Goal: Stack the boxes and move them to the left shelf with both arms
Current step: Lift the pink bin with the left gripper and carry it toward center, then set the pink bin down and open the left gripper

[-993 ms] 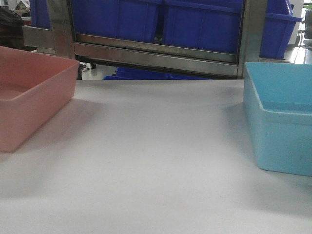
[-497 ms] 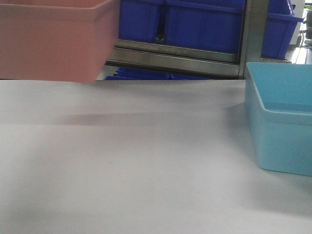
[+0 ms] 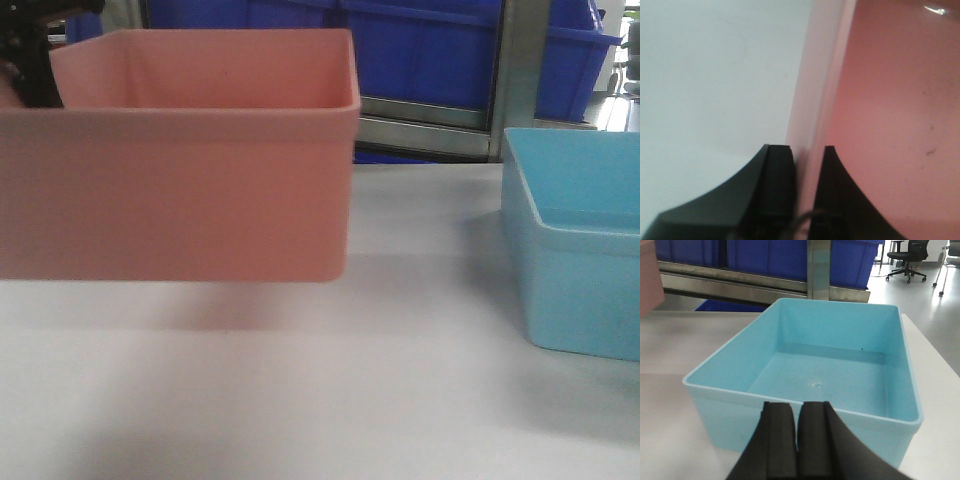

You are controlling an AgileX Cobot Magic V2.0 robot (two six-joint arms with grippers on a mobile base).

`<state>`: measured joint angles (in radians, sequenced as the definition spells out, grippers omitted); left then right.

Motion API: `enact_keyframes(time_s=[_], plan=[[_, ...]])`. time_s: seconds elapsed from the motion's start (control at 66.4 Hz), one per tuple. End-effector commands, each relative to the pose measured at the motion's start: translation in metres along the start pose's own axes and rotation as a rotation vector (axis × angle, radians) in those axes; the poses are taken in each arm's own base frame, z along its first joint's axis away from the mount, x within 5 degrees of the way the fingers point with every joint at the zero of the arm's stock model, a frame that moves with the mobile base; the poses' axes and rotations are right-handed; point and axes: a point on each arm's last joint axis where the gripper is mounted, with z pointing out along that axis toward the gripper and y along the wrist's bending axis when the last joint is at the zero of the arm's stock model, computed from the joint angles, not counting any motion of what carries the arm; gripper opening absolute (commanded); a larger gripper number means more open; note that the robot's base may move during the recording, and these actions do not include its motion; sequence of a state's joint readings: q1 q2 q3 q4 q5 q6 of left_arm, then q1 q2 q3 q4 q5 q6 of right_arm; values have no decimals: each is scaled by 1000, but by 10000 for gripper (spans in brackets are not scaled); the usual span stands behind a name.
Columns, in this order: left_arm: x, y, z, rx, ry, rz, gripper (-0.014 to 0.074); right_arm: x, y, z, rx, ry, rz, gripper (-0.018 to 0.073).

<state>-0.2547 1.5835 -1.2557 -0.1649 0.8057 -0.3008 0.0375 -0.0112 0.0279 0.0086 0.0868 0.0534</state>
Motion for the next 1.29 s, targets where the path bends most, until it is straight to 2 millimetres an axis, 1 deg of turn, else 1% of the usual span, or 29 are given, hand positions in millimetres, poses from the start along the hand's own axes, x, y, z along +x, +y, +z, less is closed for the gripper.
enact_keyframes(time_s=[0.0,0.135,0.301,0.617,0.753,0.843,0.918,1.008,1.023,1.144,1.234,1.279], plan=[[3,-16,-12,101,-137,-46,-6,-15,0,-3,1,-123,-17,53],[25,-25,12,127,-140,-38,-6,-15,0,-3,1,-123,-17,53],[27,-26,32,127,-148,-58,-6,-15,0,-3,1,-123,-17,53],[34,-20,70,79,-54,-83,-6,-15,0,-3,1,-123,-17,53],[37,-19,75,65,-25,-83,-3,-15,0,-3,1,-123,-17,53],[38,-18,76,57,-6,-72,18,-15,0,-3,1,-123,-17,53],[40,-18,76,52,8,-20,81,-15,0,-3,1,-123,-17,53],[41,-17,76,45,29,8,207,-15,0,-3,1,-123,-17,53],[42,-17,76,43,34,12,243,-15,0,-3,1,-123,-17,53],[45,-16,73,35,65,25,422,-15,0,-3,1,-123,-17,53],[44,-17,64,41,62,60,491,-15,0,-3,1,-123,-17,53],[43,-19,55,50,51,84,497,-15,0,-3,1,-123,-17,53]])
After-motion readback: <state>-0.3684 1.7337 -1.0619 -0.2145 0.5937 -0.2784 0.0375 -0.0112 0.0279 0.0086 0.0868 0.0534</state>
